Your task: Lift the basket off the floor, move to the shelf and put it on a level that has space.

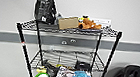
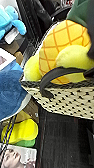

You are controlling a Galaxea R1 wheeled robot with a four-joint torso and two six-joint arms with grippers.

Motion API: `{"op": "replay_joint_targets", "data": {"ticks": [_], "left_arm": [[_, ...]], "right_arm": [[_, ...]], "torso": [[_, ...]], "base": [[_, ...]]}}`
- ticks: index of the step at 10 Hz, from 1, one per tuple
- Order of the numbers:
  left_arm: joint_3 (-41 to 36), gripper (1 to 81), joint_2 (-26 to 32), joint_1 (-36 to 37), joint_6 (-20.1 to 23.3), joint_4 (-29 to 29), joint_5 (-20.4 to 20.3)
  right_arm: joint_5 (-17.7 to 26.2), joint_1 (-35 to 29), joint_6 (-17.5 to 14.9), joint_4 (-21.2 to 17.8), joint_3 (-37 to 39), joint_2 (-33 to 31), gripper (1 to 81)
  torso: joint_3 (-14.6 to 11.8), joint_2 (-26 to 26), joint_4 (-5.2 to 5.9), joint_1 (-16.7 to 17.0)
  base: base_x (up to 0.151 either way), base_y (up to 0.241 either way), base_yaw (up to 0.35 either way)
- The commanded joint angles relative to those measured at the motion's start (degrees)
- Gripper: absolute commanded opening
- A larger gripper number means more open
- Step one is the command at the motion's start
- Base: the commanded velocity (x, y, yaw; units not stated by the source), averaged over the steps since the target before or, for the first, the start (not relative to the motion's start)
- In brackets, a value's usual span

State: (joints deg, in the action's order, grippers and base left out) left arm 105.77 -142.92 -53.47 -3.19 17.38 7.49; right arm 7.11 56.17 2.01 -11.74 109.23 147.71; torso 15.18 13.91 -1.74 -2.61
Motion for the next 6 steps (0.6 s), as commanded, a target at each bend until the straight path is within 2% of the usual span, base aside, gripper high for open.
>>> {"op": "replay_joint_targets", "data": {"ticks": [1, 6], "left_arm": [[-14.85, 1.0, 7.81, 8.16, -0.23, 0.28, -2.73], [-24.89, 1.0, 12.74, 10.17, -0.32, 0.02, -3.62]], "right_arm": [[0.54, -9.36, 0.01, -0.39, -15.17, -7.92, 1.0], [0.36, -11.47, 0.27, -0.92, -23.62, -12.94, 1.0]], "torso": [[0.00, 0.00, 0.00, 0.00], [0.00, 0.00, 0.00, 0.00]], "base": [[0.000, 0.000, 0.000], [0.000, 0.000, 0.000]]}}
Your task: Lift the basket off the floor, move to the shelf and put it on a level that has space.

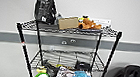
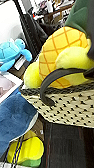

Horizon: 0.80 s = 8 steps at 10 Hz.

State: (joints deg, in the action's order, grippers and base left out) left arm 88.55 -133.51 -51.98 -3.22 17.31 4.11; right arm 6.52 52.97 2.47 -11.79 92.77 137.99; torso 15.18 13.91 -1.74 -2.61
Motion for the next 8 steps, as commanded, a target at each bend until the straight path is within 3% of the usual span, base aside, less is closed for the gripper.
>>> {"op": "replay_joint_targets", "data": {"ticks": [1, 8], "left_arm": [[-9.27, 1.0, 4.30, 9.22, -0.30, 0.09, -0.24], [-22.71, 1.0, 12.03, 13.52, -0.47, 0.09, -3.23]], "right_arm": [[0.95, -8.79, -0.19, -0.96, -8.49, -4.09, 1.0], [0.16, -14.15, 0.07, -2.01, -21.06, -11.30, 1.0]], "torso": [[0.00, 0.00, 0.00, 0.00], [0.00, 0.00, 0.00, 0.00]], "base": [[0.000, 0.000, 0.000], [0.000, 0.000, 0.000]]}}
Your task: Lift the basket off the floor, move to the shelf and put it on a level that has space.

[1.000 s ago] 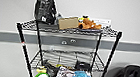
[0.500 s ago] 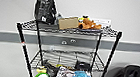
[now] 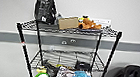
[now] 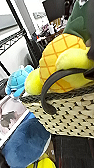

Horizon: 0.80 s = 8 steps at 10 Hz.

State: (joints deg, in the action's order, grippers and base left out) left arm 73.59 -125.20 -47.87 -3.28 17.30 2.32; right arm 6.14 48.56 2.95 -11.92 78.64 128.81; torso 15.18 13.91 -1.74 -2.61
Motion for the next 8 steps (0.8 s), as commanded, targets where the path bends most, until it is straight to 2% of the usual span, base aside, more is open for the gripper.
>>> {"op": "replay_joint_targets", "data": {"ticks": [1, 8], "left_arm": [[-8.82, 1.0, 4.25, 10.29, -0.68, 0.10, -1.44], [-17.77, 1.0, 9.16, 15.74, -0.94, 0.72, -2.67]], "right_arm": [[0.71, -11.32, -0.40, -2.14, -8.08, -2.12, 1.0], [1.24, -18.00, -0.31, -3.89, -15.44, -4.31, 1.0]], "torso": [[0.00, 0.00, 0.00, 0.00], [0.00, 0.00, 0.00, 0.00]], "base": [[0.000, 0.000, 0.000], [0.000, 0.000, 0.000]]}}
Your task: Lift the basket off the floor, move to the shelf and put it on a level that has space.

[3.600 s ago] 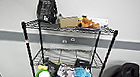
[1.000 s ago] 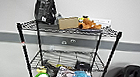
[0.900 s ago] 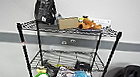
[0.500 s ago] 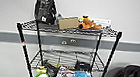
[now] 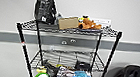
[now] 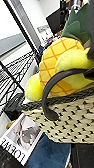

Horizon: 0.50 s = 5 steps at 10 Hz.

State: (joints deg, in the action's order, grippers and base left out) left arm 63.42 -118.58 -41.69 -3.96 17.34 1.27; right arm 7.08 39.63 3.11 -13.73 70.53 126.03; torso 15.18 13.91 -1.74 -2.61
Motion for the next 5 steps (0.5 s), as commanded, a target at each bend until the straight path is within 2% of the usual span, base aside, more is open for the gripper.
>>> {"op": "replay_joint_targets", "data": {"ticks": [1, 5], "left_arm": [[-8.82, 1.0, 3.25, 10.17, -0.34, 0.68, -1.70], [-12.52, 1.0, 4.48, 12.72, -0.34, 0.77, -1.88]], "right_arm": [[0.30, -10.04, -0.47, -2.88, -8.92, -2.41, 1.0], [0.39, -13.47, -0.21, -4.55, -13.33, -5.76, 1.0]], "torso": [[0.00, 0.00, 0.00, 0.00], [0.00, 0.00, 0.00, 0.00]], "base": [[0.000, 0.000, 0.000], [0.000, 0.000, 0.000]]}}
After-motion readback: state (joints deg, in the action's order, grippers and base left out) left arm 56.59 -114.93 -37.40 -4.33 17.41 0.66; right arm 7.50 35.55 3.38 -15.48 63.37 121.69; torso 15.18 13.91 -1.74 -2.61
